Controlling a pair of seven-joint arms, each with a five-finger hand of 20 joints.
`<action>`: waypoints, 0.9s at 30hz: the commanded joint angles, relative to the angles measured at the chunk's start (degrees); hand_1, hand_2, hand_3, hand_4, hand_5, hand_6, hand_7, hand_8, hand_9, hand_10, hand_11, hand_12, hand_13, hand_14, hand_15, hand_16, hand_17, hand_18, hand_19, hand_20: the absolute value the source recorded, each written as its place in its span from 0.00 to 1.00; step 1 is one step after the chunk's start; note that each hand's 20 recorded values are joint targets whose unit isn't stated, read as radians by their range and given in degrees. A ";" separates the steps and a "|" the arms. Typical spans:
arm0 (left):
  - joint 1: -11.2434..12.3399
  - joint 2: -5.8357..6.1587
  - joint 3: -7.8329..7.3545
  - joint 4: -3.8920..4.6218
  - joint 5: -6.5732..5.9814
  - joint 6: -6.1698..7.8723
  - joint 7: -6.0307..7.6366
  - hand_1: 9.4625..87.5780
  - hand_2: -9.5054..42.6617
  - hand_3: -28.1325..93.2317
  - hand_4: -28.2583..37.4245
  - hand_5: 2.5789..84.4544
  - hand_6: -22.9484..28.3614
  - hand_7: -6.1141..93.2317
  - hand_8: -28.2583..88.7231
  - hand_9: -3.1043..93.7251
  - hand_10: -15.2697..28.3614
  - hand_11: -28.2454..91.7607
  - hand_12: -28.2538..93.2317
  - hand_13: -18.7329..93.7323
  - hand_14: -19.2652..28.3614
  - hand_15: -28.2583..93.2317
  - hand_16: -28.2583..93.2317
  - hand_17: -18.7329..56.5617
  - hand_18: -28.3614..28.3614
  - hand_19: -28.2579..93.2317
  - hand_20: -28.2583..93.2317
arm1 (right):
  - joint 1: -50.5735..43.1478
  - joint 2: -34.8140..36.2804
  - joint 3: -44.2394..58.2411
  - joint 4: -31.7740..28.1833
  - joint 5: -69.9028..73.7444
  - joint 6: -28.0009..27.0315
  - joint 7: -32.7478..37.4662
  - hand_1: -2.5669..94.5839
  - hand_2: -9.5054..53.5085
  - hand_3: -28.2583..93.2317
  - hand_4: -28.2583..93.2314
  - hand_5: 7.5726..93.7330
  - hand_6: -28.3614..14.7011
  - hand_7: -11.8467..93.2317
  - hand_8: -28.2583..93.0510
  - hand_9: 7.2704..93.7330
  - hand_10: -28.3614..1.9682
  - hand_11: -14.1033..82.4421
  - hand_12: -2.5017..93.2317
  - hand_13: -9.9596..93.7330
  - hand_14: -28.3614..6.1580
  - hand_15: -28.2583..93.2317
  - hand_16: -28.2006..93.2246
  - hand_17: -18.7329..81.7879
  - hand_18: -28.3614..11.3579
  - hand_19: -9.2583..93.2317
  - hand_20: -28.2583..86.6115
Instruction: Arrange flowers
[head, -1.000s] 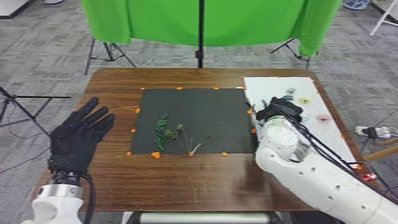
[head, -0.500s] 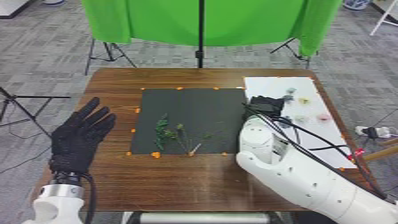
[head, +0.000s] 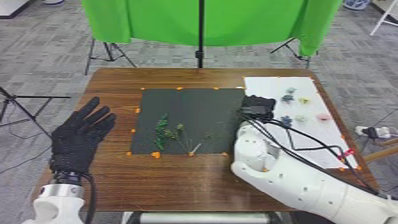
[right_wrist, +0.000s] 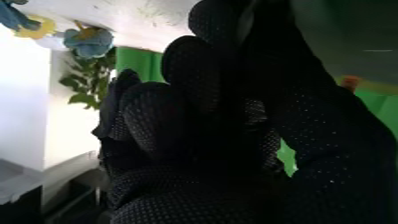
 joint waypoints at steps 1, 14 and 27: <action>0.94 0.15 0.19 -0.01 -0.54 0.54 0.52 0.19 0.31 0.90 0.05 0.46 0.65 0.16 0.16 0.38 0.80 0.44 0.31 0.38 0.94 0.62 0.16 0.11 0.91 0.65 0.33 | 0.62 4.62 -0.73 1.76 -2.77 5.67 1.56 0.63 0.00 0.81 0.00 0.99 0.58 0.30 0.33 0.79 0.39 0.67 0.42 0.72 0.36 0.96 0.35 0.45 0.03 1.00 0.53; 1.79 1.59 0.92 -0.11 -1.44 1.13 3.16 0.19 0.31 0.90 0.05 0.46 0.65 0.16 0.16 0.38 0.80 0.44 0.31 0.38 0.94 0.62 0.16 0.11 0.91 0.65 0.33 | 3.09 6.79 -1.35 -2.46 -4.57 13.21 3.14 0.61 0.00 0.84 0.00 1.00 0.56 0.30 0.34 0.79 0.37 0.66 0.43 0.73 0.35 0.96 0.35 0.45 0.02 1.00 0.55; 1.84 1.80 0.79 -0.11 -1.34 1.15 3.18 0.19 0.32 0.89 0.05 0.46 0.65 0.17 0.16 0.39 0.80 0.44 0.31 0.38 0.94 0.62 0.16 0.11 0.91 0.65 0.33 | -1.18 3.17 2.22 -14.89 -9.06 15.40 0.90 0.61 0.00 0.86 0.00 1.00 0.54 0.30 0.34 0.80 0.35 0.66 0.43 0.73 0.33 0.97 0.35 0.45 0.01 1.00 0.57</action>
